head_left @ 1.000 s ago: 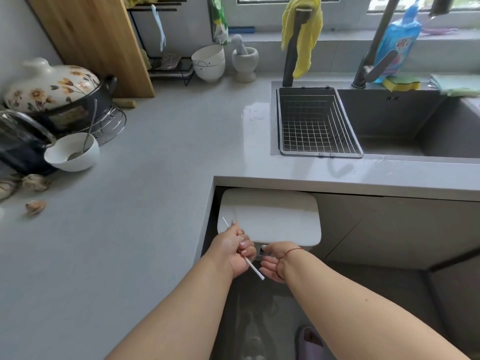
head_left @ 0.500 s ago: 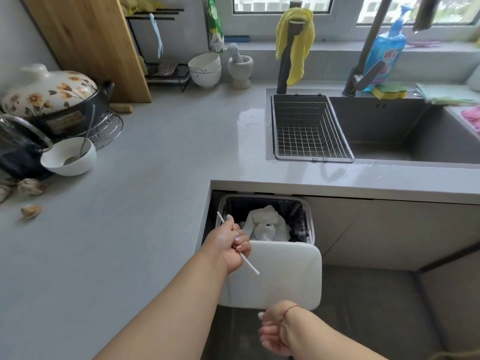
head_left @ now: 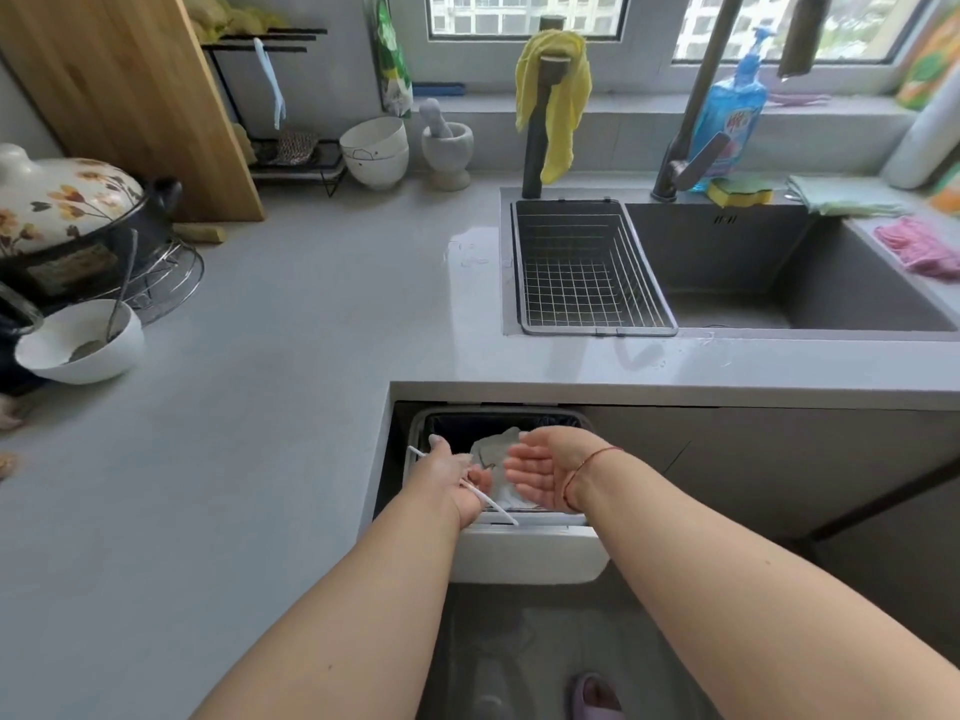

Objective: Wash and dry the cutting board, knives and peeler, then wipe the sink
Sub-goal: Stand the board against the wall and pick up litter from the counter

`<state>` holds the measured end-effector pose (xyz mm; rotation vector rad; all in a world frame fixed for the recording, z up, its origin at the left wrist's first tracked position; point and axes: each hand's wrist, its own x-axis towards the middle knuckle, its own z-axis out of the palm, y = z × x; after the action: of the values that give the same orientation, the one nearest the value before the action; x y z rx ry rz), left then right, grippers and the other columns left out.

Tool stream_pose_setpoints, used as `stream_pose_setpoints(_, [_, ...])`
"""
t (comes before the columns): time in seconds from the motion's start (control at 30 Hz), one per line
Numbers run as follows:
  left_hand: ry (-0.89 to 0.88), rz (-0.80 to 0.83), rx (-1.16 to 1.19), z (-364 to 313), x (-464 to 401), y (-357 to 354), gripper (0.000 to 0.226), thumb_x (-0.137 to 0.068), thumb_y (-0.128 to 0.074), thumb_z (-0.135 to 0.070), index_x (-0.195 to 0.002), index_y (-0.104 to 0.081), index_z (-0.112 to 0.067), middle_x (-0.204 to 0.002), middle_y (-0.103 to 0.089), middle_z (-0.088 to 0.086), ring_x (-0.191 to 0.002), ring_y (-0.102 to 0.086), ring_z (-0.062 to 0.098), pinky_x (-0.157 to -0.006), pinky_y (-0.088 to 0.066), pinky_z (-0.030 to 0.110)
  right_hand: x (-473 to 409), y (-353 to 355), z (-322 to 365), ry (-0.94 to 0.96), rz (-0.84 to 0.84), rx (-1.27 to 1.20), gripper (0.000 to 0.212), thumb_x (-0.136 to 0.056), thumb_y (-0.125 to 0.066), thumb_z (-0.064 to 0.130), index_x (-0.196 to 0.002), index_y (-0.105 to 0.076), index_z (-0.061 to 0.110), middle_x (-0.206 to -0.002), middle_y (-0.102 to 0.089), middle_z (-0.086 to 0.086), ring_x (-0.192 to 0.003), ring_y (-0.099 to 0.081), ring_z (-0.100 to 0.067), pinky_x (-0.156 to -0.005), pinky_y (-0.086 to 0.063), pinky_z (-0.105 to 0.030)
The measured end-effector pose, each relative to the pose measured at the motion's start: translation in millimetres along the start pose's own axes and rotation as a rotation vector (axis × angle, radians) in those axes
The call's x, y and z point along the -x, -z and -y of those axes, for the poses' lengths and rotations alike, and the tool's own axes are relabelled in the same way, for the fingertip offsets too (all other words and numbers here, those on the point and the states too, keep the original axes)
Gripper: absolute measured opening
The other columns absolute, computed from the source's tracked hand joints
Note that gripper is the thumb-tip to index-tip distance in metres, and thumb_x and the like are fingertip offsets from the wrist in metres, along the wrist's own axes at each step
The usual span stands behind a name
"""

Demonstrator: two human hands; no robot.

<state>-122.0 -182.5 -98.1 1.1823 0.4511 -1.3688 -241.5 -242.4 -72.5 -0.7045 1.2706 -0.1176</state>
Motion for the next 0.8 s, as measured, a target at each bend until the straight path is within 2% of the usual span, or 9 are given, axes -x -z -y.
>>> stream_pose_setpoints(0.1, [0.067, 0.075, 0.15, -4, -11, -6, 0.085, -0.082, -0.038, -0.078, -0.112, -0.044, 0.001, -0.093, -0.05, 0.005, -0.062, -0.053, 0.021, -0.056, -0.046, 0.027, -14, 6, 12, 0.147, -0.112, -0.017, 0.032, -0.098, -0.044, 0.017, -0.067, -0.05, 0.015, -0.05, -0.05, -0.001, -0.041, -0.045, -0.009, -0.045, -0.035, -0.018])
stream_pose_setpoints(0.2, [0.097, 0.127, 0.223, -9, -21, -4, 0.11, -0.07, -0.04, -0.085, -0.146, -0.024, -0.007, -0.142, -0.04, 0.02, -0.12, -0.051, 0.041, -0.097, -0.044, 0.052, -22, 9, 16, 0.322, -0.184, 0.178, 0.027, -0.095, -0.053, 0.01, -0.068, -0.059, 0.009, -0.052, -0.054, -0.001, -0.048, -0.045, -0.013, -0.042, -0.035, -0.015])
stream_pose_setpoints(0.27, [0.106, 0.139, 0.282, -11, -24, -3, 0.108, -0.069, -0.039, -0.086, -0.146, -0.028, -0.01, -0.142, -0.041, 0.018, -0.117, -0.053, 0.04, -0.092, -0.048, 0.049, -16, 2, 10, 0.478, -0.069, 0.346, 0.015, -0.091, -0.056, 0.006, -0.088, -0.071, 0.008, -0.07, -0.067, 0.003, -0.063, -0.056, -0.009, -0.054, -0.042, -0.012])
stream_pose_setpoints(0.33, [0.156, 0.144, 0.311, -12, -30, -2, 0.114, -0.065, -0.042, -0.089, -0.139, -0.035, -0.003, -0.132, -0.048, 0.021, -0.114, -0.056, 0.038, -0.091, -0.05, 0.042, -12, -8, -2, 0.531, 0.114, 0.5, 0.027, -0.091, -0.053, 0.004, -0.107, -0.072, 0.011, -0.1, -0.071, 0.004, -0.089, -0.062, -0.001, -0.077, -0.045, -0.009])
stream_pose_setpoints(0.43, [0.189, 0.188, 0.296, -16, -34, 0, 0.127, -0.061, -0.041, -0.09, -0.152, -0.011, -0.006, -0.148, -0.029, 0.031, -0.131, -0.037, 0.052, -0.106, -0.034, 0.061, -31, -8, -13, 0.48, 0.121, 0.996, 0.036, -0.094, -0.043, 0.006, -0.124, -0.064, 0.012, -0.129, -0.06, -0.006, -0.123, -0.052, -0.019, -0.102, -0.042, -0.029])
stream_pose_setpoints(0.5, [0.19, 0.213, 0.258, -18, -26, -1, 0.126, -0.065, -0.036, -0.091, -0.154, 0.003, -0.01, -0.155, -0.015, 0.031, -0.136, -0.027, 0.053, -0.108, -0.026, 0.065, -45, 0, -10, 0.486, -0.028, 1.364, 0.043, -0.096, -0.035, 0.007, -0.134, -0.054, 0.015, -0.143, -0.047, -0.004, -0.134, -0.037, -0.027, -0.107, -0.036, -0.046])
stream_pose_setpoints(0.63, [0.199, 0.269, 0.206, -19, -17, -2, 0.122, -0.072, -0.027, -0.09, -0.152, -0.007, -0.001, -0.148, -0.029, 0.033, -0.123, -0.044, 0.046, -0.092, -0.044, 0.049, -38, -5, -9, 0.739, 0.06, 1.196, 0.051, -0.089, -0.039, 0.015, -0.137, -0.051, 0.027, -0.148, -0.041, 0.008, -0.141, -0.027, -0.013, -0.118, -0.019, -0.035])
stream_pose_setpoints(0.7, [0.215, 0.31, 0.184, -19, -14, -3, 0.124, -0.072, -0.026, -0.091, -0.149, -0.011, 0.006, -0.142, -0.033, 0.038, -0.126, -0.042, 0.049, -0.104, -0.036, 0.053, -42, -7, -10, 0.729, 0.119, 1.282, 0.053, -0.091, -0.04, 0.014, -0.14, -0.047, 0.033, -0.147, -0.043, 0.008, -0.139, -0.029, -0.013, -0.116, -0.023, -0.034])
stream_pose_setpoints(0.8, [0.185, 0.321, 0.15, -20, -13, -1, 0.12, -0.077, -0.02, -0.087, -0.148, -0.011, 0.008, -0.151, -0.023, 0.032, -0.14, -0.023, 0.046, -0.115, -0.016, 0.058, -47, 1, -1, 0.596, -0.134, 1.539, 0.054, -0.093, -0.036, 0.015, -0.144, -0.037, 0.03, -0.15, -0.038, 0.005, -0.139, -0.028, -0.019, -0.111, -0.029, -0.041])
